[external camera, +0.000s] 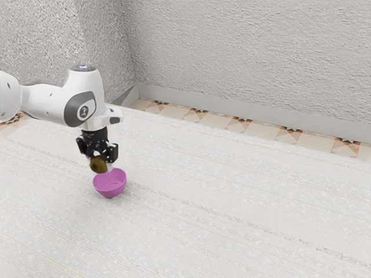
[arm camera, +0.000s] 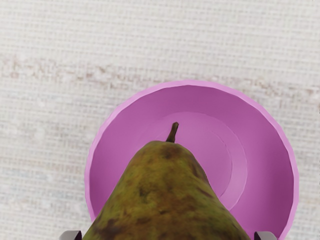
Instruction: Place the pear in the bowl.
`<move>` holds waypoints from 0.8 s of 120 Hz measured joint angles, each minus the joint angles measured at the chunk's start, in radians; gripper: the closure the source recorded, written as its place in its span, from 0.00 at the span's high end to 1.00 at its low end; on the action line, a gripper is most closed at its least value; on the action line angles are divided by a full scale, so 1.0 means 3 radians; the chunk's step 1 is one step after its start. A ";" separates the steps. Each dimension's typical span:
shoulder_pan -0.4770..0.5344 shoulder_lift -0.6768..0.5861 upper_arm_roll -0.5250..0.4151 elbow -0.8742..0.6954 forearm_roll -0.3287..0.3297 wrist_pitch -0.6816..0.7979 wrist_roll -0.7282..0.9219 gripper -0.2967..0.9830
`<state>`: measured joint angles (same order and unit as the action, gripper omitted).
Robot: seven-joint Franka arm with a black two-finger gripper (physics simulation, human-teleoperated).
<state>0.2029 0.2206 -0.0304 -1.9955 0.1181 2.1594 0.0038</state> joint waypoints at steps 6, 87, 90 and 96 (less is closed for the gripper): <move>-0.0003 0.0012 -0.0009 0.0011 -0.0019 -0.0003 0.0002 0.52; -0.0262 -0.0590 -0.0112 0.0351 -0.0090 -0.0154 0.0067 0.76; -0.0287 -0.0588 -0.0120 0.0453 -0.0090 -0.0215 0.0069 0.76; -0.0328 -0.0587 -0.0136 0.0622 -0.0106 -0.0357 0.0072 0.76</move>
<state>0.1045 0.0445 -0.0712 -1.8090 0.0863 2.0524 0.0254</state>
